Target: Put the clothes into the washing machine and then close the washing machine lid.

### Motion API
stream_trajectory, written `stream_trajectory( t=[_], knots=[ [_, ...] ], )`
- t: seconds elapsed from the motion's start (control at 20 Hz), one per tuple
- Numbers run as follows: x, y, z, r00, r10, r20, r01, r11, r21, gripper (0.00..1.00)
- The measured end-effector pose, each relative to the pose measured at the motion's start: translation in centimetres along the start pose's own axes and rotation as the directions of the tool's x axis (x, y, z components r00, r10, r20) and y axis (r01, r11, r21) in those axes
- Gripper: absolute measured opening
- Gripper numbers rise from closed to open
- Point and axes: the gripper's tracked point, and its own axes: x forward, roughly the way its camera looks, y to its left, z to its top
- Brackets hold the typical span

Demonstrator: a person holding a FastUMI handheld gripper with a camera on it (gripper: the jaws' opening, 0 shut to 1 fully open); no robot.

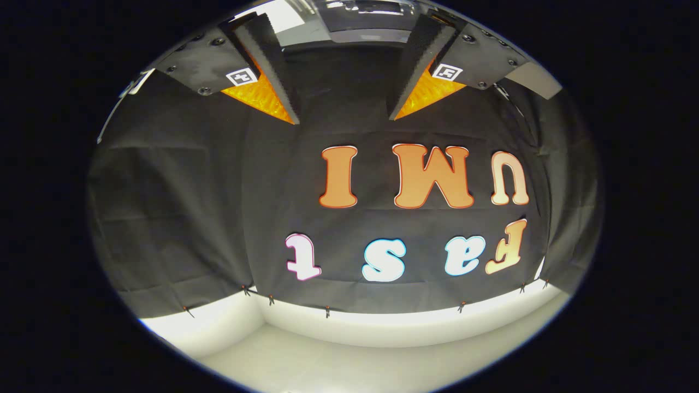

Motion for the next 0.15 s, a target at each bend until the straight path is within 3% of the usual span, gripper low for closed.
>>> stream_trajectory(
  t=[0.15],
  knots=[
    [-0.6, 1.7, -1.5, 0.998, 0.052, -0.037, -0.050, 0.997, 0.054, 1.00]
  ],
)
